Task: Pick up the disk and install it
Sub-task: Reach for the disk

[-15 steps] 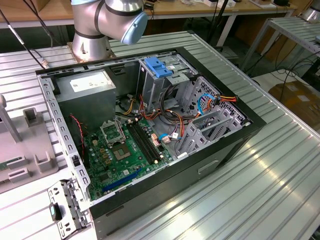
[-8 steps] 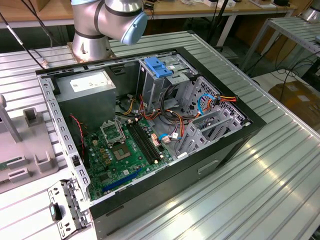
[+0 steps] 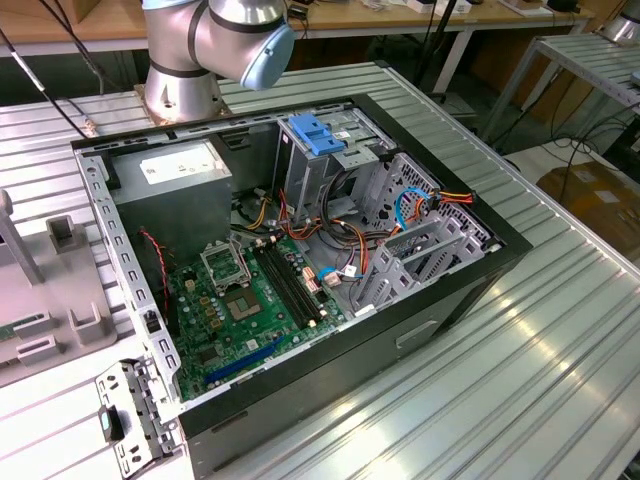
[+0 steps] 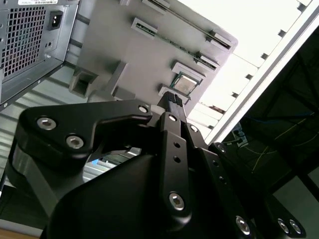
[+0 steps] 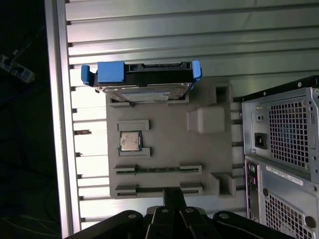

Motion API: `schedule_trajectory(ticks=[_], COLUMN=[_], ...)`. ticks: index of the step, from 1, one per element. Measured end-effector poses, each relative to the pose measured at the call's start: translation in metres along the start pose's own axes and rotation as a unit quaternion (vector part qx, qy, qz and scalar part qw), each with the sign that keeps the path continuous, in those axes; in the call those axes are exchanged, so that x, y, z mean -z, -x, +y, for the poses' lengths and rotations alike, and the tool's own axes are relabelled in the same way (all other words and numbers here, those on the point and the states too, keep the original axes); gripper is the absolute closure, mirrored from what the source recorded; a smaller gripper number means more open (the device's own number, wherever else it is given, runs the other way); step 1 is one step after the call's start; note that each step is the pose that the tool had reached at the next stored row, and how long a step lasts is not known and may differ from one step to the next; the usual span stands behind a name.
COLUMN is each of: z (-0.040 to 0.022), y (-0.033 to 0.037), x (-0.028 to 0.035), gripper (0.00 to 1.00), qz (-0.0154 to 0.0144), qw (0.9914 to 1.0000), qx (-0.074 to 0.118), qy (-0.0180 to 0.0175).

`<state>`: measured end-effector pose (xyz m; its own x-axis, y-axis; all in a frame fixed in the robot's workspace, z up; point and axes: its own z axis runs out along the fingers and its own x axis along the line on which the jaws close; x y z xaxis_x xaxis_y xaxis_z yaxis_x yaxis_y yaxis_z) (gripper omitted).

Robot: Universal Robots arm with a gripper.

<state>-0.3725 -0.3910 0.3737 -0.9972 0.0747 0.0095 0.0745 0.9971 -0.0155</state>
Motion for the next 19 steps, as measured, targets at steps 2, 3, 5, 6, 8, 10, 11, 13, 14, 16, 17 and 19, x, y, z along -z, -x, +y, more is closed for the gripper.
schedule_trajectory(ticks=[2, 3, 5, 6, 8, 10, 11, 13, 14, 16, 17, 19], z=[0.0023, 0.0038, 0.0067, 0.008, 0.0096, 0.0107, 0.012, 0.0133, 0.0137, 0.0148, 0.0152, 0.0161], y=[-0.0009, -0.0015, -0.0025, -0.003, -0.0039, -0.0047, -0.0057, -0.0068, -0.0073, -0.0083, -0.0088, -0.0097], x=[-0.0004, -0.0005, -0.0009, -0.001, -0.0013, -0.0016, -0.0018, -0.0021, -0.0022, -0.0025, -0.0026, -0.0029], gripper=[0.89, 0.89, 0.89, 0.89, 0.89, 0.89, 0.89, 0.89, 0.89, 0.89, 0.89, 0.89], qz=[-0.0001, 0.0, 0.0, -0.0001, -0.0001, -0.0001, 0.0, 0.0, 0.0, 0.0, 0.0, 0.0], qw=[1.0, 1.0, 1.0, 1.0, 1.0, 1.0, 1.0, 1.0, 1.0, 1.0, 1.0, 1.0], qx=[0.0, 0.0, 0.0, 0.0, 0.0, 0.0, 0.0, 0.0, 0.0, 0.0, 0.0, 0.0], qy=[0.0001, 0.0, 0.0, 0.0, 0.0001, 0.0001, 0.0, 0.0, 0.0, 0.0, 0.0, 0.0])
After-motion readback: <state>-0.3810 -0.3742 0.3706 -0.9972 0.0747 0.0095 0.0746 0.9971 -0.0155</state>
